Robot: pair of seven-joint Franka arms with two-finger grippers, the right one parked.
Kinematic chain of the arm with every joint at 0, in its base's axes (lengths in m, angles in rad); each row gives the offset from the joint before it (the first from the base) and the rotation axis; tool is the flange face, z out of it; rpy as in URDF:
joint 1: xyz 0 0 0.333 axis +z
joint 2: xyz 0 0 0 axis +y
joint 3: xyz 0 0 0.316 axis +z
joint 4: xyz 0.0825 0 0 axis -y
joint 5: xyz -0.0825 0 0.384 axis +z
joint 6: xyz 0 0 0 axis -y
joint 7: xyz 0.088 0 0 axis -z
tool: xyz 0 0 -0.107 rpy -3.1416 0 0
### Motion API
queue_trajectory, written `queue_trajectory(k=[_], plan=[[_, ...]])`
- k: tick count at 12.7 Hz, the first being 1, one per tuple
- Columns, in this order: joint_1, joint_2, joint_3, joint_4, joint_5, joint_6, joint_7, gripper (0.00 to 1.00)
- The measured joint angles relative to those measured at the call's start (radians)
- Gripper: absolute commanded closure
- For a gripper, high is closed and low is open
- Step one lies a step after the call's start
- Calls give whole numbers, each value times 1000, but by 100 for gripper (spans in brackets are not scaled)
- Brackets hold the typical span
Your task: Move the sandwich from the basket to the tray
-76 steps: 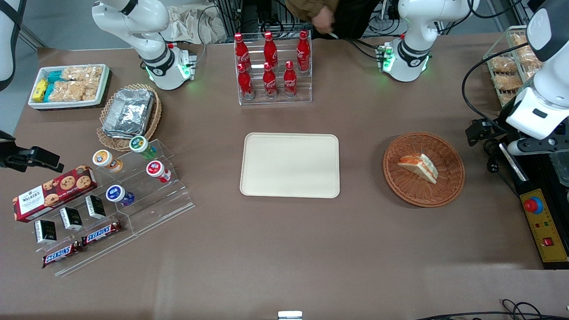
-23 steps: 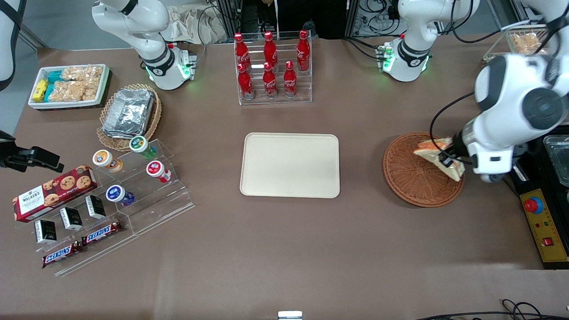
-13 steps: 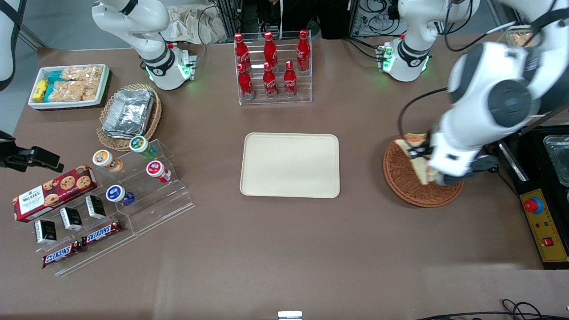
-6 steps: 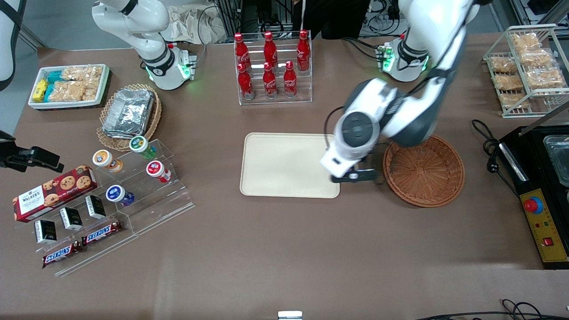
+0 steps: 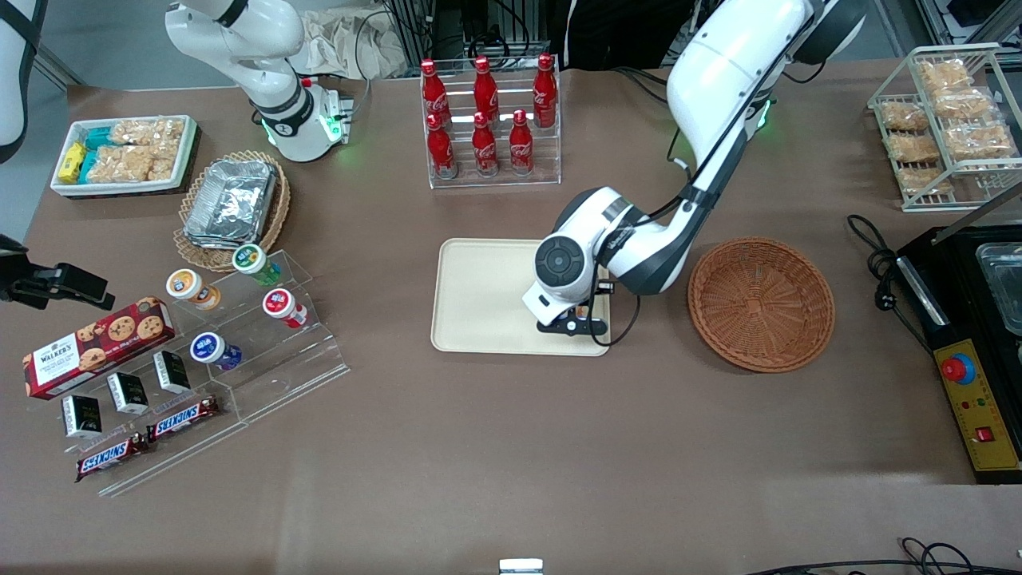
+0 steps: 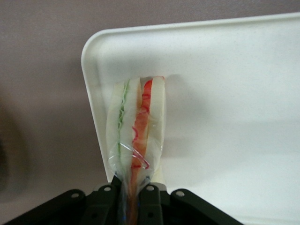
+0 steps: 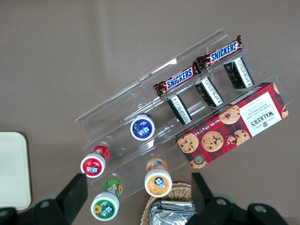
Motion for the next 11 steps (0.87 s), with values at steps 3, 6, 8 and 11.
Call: queue_trajectory(k=[3,6,8,11], plan=[[0,15,1,1,22,21,1,0],[2,8,6,25,27,16,1,0],[16,-26,27,49,33,0,3,0],[129,-131,44,63,37,-97,92,0]])
